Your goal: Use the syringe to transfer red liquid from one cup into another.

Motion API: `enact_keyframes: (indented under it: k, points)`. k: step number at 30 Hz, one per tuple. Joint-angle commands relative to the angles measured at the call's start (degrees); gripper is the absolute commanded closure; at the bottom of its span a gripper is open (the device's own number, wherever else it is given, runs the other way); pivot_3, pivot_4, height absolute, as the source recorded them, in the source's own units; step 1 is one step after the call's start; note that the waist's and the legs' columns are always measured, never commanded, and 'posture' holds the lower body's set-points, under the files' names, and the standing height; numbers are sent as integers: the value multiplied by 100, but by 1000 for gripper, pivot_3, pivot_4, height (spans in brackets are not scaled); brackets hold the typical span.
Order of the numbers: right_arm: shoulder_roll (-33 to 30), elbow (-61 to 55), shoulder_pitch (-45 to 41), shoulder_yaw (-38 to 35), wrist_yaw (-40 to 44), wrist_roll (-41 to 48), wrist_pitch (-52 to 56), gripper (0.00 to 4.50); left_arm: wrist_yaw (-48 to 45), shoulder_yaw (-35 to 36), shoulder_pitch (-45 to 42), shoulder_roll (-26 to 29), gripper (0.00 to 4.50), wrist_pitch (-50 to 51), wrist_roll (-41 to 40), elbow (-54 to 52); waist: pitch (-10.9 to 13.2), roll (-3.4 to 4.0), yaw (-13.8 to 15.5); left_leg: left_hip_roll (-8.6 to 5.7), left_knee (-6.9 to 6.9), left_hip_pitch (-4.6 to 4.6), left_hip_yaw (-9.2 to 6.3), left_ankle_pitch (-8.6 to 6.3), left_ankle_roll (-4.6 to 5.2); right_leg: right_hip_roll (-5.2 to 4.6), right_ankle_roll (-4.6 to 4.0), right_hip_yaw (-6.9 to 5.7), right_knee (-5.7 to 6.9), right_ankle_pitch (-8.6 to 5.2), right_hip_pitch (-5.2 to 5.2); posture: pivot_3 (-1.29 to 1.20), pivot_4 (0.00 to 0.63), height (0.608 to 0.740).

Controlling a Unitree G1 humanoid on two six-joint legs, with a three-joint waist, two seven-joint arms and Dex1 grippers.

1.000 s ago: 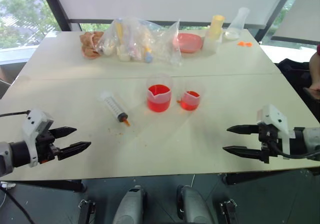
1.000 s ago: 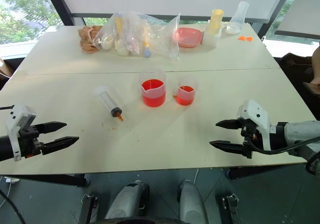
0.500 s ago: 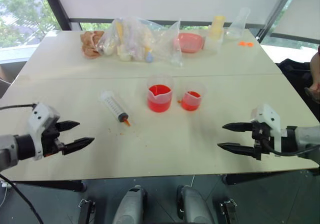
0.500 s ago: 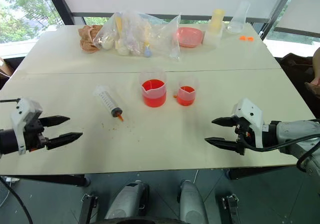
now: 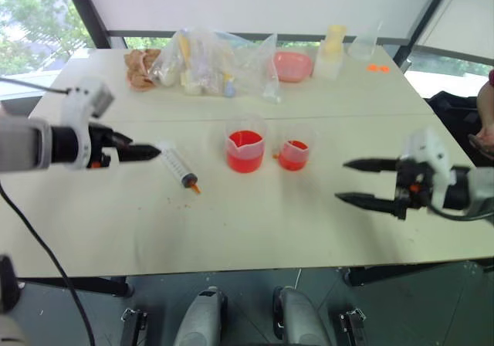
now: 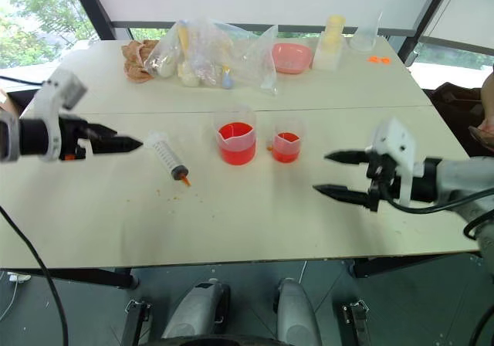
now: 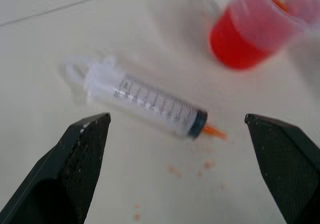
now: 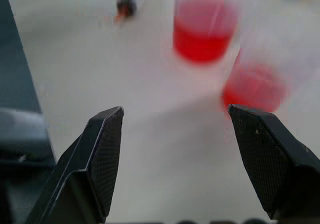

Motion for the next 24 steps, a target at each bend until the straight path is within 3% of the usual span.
enact_keyframes:
  k: [1,6,12,16,24]
  points:
    - [-33,-28,-439,205,127,29,-228,994,1497,-363,-1147,-472,35,112,-459,2091,1,-1,-8,0,-5,-3,-8,0,0,-1,1,0,0,0,-4,0,150,740]
    - [216,-147,-897,602,49,-52,-487,994,3600,-184,-2102,-1389,35,112,-583,4262,2,-1,-41,-9,-7,-10,-24,0,-2,-11,7,3,13,-3,-21,0,150,740]
    - [221,-422,-1086,590,109,125,-590,994,5279,792,-2621,-1821,35,112,-145,5471,7,-9,-65,-15,-8,-44,-25,9,-21,-15,7,4,21,0,-60,0,150,740]
    - [236,-418,-1142,602,124,137,-615,994,5976,1637,-2388,-2269,35,112,-20,5462,5,-7,-3,-18,-10,-37,-25,10,-26,-21,9,4,21,1,-53,0,150,740]
    - [294,-413,-977,619,5,77,-678,994,7017,3233,-1547,-3476,35,70,820,4101,5,-11,21,-27,-9,-40,-23,31,-64,-37,18,4,19,7,-51,0,150,740]
